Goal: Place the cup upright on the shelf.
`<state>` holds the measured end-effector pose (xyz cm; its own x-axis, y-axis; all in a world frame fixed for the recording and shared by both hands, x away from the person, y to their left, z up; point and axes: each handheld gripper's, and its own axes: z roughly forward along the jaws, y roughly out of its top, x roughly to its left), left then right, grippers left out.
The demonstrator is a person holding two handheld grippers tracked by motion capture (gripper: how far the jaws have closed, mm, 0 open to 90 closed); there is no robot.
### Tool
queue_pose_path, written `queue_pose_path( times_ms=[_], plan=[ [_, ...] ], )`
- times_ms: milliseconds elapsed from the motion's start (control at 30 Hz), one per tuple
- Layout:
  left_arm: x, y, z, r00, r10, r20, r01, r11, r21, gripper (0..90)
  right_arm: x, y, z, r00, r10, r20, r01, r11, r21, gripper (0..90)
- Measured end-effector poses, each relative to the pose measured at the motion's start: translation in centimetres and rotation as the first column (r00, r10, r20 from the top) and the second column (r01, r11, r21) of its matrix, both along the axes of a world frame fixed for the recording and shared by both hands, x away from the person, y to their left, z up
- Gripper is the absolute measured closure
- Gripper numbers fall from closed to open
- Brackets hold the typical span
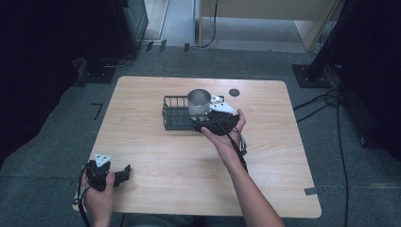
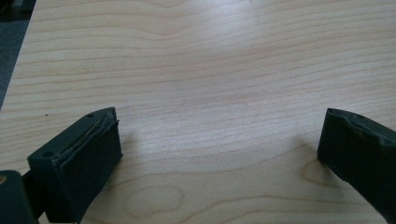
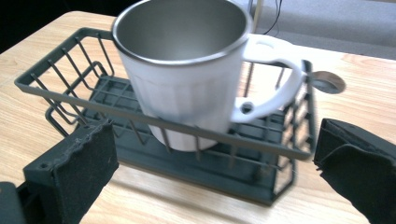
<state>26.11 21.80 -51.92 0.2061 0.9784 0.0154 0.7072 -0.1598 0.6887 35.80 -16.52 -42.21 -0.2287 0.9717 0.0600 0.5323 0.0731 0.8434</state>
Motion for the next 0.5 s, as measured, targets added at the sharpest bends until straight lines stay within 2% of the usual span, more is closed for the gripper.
queue_pose_path(
  times_ms=[500],
  plan=[
    [0.0,0.0,0.0,1.0000,0.001,0.002,-0.001,1.0000,-0.001,0.0,-4.0,-5.5,-0.8,0.9995,-0.013,0.028,0.013,0.9999,0.010,0.0]
  ],
)
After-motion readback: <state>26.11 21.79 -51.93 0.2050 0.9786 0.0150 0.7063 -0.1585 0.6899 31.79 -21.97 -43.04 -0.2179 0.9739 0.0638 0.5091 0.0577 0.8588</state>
